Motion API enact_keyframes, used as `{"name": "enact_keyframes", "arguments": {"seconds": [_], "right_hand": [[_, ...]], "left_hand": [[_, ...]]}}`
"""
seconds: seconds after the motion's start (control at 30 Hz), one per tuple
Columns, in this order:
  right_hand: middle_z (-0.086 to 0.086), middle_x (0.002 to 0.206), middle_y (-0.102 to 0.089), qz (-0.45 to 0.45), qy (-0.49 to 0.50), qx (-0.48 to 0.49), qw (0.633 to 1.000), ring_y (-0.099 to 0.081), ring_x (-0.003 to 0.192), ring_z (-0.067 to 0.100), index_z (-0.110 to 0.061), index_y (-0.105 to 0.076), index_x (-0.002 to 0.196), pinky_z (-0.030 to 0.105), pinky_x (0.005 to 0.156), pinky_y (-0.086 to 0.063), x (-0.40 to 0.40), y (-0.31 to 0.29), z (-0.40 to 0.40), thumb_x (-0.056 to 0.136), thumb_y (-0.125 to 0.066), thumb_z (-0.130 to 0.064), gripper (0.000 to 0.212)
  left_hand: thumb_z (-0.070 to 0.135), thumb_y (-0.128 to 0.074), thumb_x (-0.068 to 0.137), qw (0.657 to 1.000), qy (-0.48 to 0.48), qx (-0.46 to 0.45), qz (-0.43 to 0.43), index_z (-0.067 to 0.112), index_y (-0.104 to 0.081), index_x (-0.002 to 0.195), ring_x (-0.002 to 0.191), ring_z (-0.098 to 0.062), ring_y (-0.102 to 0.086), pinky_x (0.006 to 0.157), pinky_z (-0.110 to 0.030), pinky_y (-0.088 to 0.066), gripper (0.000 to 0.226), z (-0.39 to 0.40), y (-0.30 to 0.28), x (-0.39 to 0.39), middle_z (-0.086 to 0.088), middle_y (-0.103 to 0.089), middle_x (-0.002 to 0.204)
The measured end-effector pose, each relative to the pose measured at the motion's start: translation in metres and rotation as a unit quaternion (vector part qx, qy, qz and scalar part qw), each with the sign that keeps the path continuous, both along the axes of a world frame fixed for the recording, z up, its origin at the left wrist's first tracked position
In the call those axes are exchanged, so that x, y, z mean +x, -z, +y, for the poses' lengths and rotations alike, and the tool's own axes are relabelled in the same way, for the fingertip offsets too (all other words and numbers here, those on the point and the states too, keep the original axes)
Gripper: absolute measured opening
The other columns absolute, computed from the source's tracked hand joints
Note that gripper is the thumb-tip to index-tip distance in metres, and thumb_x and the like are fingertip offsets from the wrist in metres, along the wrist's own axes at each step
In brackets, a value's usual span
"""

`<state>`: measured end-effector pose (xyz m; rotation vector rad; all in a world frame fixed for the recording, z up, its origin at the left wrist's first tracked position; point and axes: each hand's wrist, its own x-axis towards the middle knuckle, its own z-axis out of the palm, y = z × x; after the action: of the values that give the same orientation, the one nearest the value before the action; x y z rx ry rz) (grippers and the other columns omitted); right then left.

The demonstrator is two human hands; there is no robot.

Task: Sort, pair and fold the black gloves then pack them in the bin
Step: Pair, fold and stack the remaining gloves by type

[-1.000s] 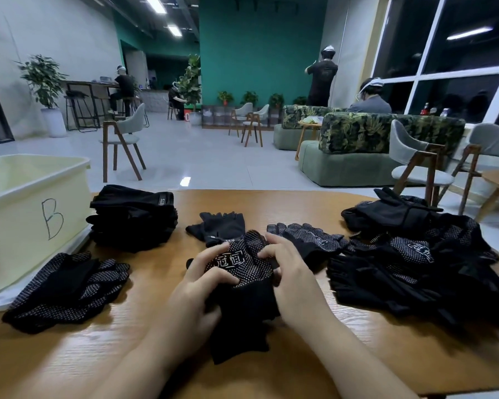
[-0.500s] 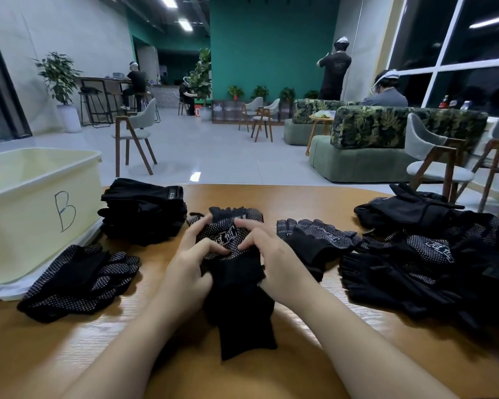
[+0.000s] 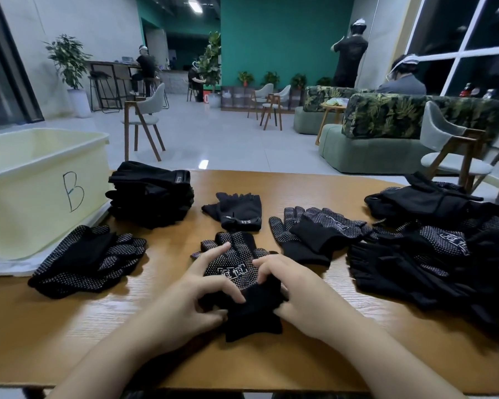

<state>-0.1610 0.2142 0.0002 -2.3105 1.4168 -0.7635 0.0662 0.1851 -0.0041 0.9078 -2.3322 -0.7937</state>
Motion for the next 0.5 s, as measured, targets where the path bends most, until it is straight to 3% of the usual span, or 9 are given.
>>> {"name": "enact_keyframes", "arguments": {"seconds": [0.17, 0.27, 0.37, 0.5], "right_hand": [[-0.015, 0.125, -0.056, -0.025, 0.012, -0.064, 0.998, -0.048, 0.115, -0.001, -0.023, -0.058, 0.091, 0.014, 0.094, -0.038, -0.005, 0.011, 0.012, 0.078, -0.050, -0.005, 0.023], [-0.019, 0.124, -0.055, -0.028, 0.023, -0.063, 0.997, -0.049, 0.115, -0.002, -0.027, -0.063, 0.093, 0.008, 0.095, -0.034, -0.008, 0.016, 0.015, 0.082, -0.048, -0.010, 0.024], [-0.020, 0.122, -0.054, -0.030, 0.032, -0.055, 0.998, -0.048, 0.116, -0.003, -0.024, -0.066, 0.094, 0.005, 0.097, -0.031, -0.010, 0.018, 0.014, 0.085, -0.050, -0.008, 0.025], [-0.019, 0.121, -0.056, -0.022, 0.032, -0.035, 0.999, -0.048, 0.116, -0.004, -0.024, -0.068, 0.093, 0.004, 0.097, -0.029, -0.007, 0.019, 0.015, 0.084, -0.052, -0.007, 0.025]], "left_hand": [[0.004, -0.062, 0.082, 1.000, -0.008, -0.012, -0.009, 0.043, -0.065, 0.087, 0.129, 0.019, -0.021, 0.094, -0.006, -0.031, 0.040, 0.009, 0.002, -0.002, 0.036, -0.013, 0.145], [0.004, -0.061, 0.084, 1.000, -0.018, -0.013, -0.007, 0.043, -0.065, 0.089, 0.125, 0.019, -0.028, 0.095, -0.010, -0.034, 0.040, 0.010, 0.004, -0.003, 0.036, -0.014, 0.144], [0.007, -0.061, 0.085, 0.999, -0.022, -0.029, -0.014, 0.042, -0.064, 0.091, 0.124, 0.019, -0.029, 0.094, -0.005, -0.030, 0.036, 0.012, 0.005, -0.003, 0.034, -0.014, 0.145], [0.040, -0.053, 0.075, 0.998, -0.016, -0.043, -0.043, 0.045, -0.060, 0.091, 0.123, 0.016, -0.032, 0.097, -0.008, -0.027, 0.018, 0.017, 0.005, -0.002, 0.038, -0.011, 0.144]]}}
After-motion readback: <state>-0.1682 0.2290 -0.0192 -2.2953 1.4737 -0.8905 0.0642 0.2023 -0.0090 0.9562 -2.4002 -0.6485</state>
